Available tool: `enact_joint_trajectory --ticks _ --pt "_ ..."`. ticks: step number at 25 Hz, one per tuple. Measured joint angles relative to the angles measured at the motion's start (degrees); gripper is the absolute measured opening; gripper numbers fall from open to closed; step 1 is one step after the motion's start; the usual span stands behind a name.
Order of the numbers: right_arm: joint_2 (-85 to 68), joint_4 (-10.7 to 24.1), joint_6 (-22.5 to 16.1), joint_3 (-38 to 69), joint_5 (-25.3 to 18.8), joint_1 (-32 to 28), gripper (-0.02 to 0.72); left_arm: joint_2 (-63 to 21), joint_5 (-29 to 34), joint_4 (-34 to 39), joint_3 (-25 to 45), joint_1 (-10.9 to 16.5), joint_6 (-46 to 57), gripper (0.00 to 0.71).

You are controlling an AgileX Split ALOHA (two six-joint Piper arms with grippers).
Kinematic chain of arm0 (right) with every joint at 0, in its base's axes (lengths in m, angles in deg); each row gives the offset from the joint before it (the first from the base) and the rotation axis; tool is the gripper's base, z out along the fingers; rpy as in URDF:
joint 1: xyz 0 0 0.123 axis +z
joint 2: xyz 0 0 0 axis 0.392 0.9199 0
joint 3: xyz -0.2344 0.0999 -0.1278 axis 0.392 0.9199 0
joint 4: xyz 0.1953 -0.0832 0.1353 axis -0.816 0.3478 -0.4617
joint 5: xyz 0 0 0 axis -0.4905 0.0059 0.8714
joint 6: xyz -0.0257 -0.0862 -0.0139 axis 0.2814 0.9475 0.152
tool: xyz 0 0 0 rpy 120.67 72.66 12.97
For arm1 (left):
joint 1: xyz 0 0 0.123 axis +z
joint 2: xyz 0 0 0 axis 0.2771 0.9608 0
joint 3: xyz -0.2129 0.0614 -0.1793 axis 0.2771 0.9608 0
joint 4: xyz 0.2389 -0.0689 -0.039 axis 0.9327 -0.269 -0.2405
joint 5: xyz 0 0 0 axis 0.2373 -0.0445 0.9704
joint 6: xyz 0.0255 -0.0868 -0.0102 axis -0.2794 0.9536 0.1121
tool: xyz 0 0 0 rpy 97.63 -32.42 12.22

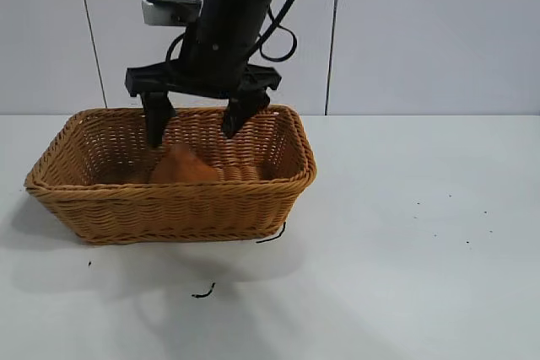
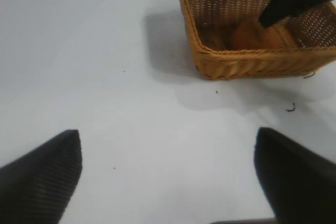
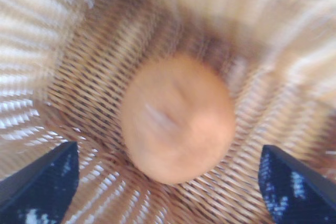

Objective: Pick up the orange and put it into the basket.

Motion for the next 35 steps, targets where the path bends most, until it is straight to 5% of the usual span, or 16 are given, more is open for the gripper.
enact_joint_trajectory --ticks 7,22,35 --pt "-0.5 5.8 -1.5 -8.2 -5.9 -6.5 0.673 0.0 0.1 0.0 0.0 0.0 0.0 0.639" --pt "-0.5 7.8 -1.7 -8.3 -10.4 -31.3 0.673 0.0 0.1 0.0 0.0 0.0 0.0 0.639" --pt "-7.2 4.5 -0.4 1.6 -10.3 -32.9 0.673 0.0 0.1 0.0 0.0 0.0 0.0 0.639"
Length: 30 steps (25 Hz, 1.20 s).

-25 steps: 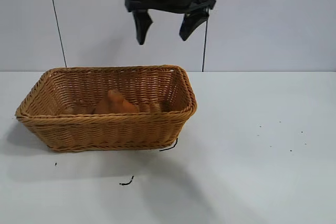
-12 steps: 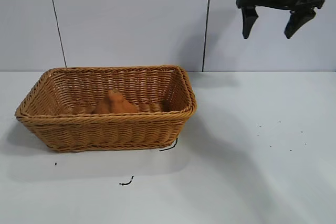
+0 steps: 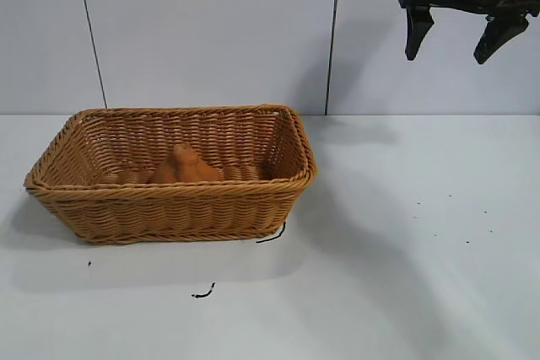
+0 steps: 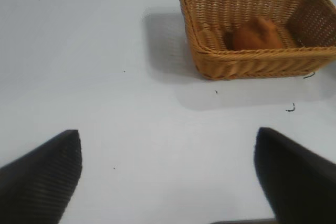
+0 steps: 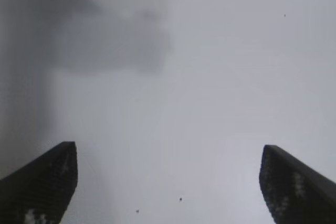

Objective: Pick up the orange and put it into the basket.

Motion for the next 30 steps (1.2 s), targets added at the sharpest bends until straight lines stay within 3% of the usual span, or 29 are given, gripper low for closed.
enact_joint_trajectory --ticks 12,19,27,30 --pt "-36.4 -0.5 2.4 48.2 -0.1 0.0 0.673 0.0 0.0 0.0 0.0 0.0 0.0 0.639" --pt "-60.2 -0.5 4.2 69.3 -0.1 0.0 0.673 0.0 0.0 0.0 0.0 0.0 0.0 0.639" --pt "-86.6 -0.5 7.3 85.8 10.6 0.0 0.673 0.0 0.1 -0.1 0.0 0.0 0.0 0.639" --pt "-94.8 -0.5 7.3 90.9 10.7 0.0 0.673 0.0 0.1 0.0 0.0 0.0 0.0 0.639"
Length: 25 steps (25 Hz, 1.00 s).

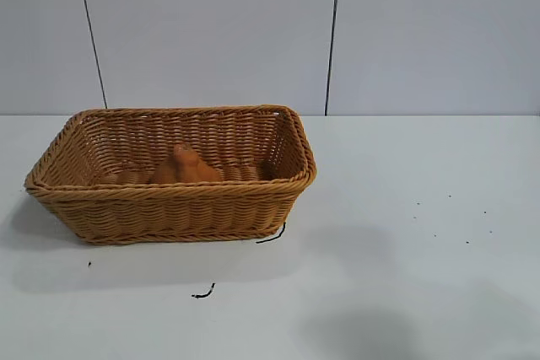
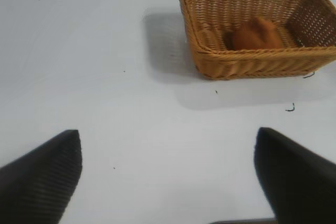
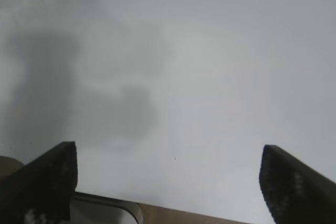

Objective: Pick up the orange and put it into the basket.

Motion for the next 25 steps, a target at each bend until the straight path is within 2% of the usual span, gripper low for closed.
enact_joint_trajectory --ticks 17,25 --pt "-29.5 0.0 0.0 1.4 0.0 0.0 0.673 0.0 0.0 0.0 0.0 0.0 0.0 0.639" --pt "-32.0 0.0 0.0 1.4 -0.1 0.0 0.673 0.0 0.0 0.0 0.0 0.0 0.0 0.639"
